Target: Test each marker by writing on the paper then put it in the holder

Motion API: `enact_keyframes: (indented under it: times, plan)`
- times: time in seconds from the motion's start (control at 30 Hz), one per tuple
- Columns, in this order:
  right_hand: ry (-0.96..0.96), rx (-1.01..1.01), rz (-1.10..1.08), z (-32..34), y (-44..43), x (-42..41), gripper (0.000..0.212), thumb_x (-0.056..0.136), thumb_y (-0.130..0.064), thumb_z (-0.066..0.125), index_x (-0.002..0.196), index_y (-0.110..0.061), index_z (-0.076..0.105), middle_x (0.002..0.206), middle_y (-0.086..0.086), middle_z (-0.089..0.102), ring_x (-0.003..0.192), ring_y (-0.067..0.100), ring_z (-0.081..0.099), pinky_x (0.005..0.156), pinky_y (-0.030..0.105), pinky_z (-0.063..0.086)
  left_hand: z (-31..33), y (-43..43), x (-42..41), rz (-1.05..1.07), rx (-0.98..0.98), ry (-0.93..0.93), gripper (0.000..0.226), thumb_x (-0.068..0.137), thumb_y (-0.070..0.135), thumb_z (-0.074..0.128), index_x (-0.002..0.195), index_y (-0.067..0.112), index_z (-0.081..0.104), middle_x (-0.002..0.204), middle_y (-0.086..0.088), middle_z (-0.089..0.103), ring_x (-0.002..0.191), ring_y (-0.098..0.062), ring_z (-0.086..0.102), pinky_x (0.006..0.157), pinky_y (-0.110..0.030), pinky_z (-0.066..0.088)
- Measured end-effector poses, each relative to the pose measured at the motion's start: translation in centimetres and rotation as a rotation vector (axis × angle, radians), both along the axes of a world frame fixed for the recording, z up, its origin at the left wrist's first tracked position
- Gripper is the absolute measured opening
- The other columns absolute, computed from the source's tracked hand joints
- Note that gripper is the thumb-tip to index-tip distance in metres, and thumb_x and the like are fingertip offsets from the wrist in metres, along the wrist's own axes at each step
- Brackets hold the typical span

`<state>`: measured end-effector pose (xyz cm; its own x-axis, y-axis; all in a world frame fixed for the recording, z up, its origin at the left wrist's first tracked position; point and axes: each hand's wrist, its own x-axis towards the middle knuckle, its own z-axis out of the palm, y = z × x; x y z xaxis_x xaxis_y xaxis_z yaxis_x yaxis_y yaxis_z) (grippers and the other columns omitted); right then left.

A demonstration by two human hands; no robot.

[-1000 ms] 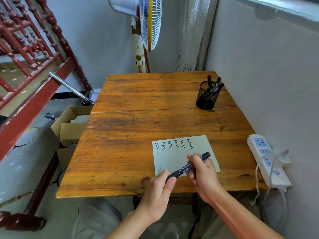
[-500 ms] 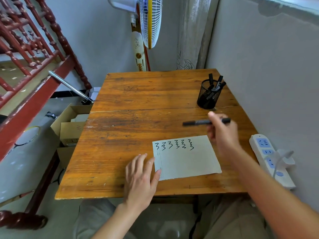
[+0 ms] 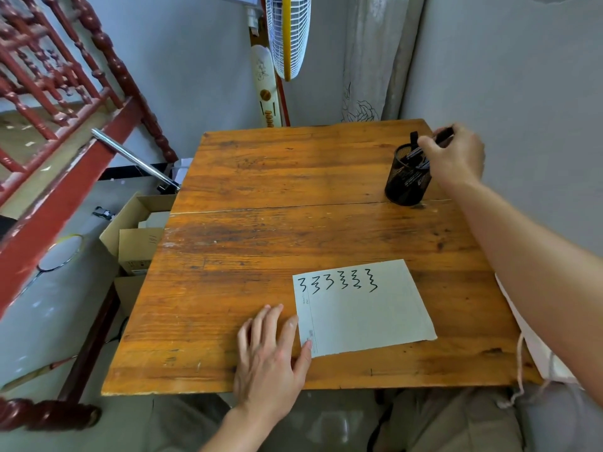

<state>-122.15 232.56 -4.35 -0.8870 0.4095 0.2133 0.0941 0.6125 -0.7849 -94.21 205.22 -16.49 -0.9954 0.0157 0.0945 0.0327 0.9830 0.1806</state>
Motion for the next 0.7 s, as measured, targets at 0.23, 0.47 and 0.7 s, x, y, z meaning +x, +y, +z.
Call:
enact_keyframes:
  times: [0.23,0.47,0.7]
  plan:
    - [-0.076,0.466,0.023,-1.8,-0.9,-1.3,0.052,0.093,-0.056,0.042,0.096,-0.010,0.066,0.100,0.013,0.065,0.087,0.036,0.060,0.072,0.040,0.043,0.0,0.0,0.0,0.000,-0.005,-0.009,0.048,0.091,0.052,0.033,0.115,0.020,0.060,0.129,-0.008,0.054,0.124,-0.027,0.042,0.103,-0.045,0.025]
    - [-0.194,0.623,0.047,-2.0,-1.6,-0.5,0.061,0.094,-0.059,0.038,0.112,-0.005,0.059,0.119,0.018,0.055,0.101,0.042,0.057,0.080,0.045,0.043,0.2,0.1,0.0,-0.001,-0.001,0.016,0.045,0.091,0.051,0.038,0.115,0.020,0.060,0.130,-0.009,0.054,0.125,-0.027,0.042,0.102,-0.047,0.029]
    - [-0.176,0.588,0.085,-1.0,-0.8,1.4,0.054,0.092,-0.054,0.050,0.125,-0.012,0.056,0.126,0.014,0.053,0.104,0.038,0.058,0.082,0.043,0.045,-0.1,0.0,0.1,-0.011,0.056,0.099,0.044,0.092,0.049,0.037,0.114,0.019,0.061,0.129,-0.007,0.055,0.125,-0.026,0.041,0.104,-0.047,0.030]
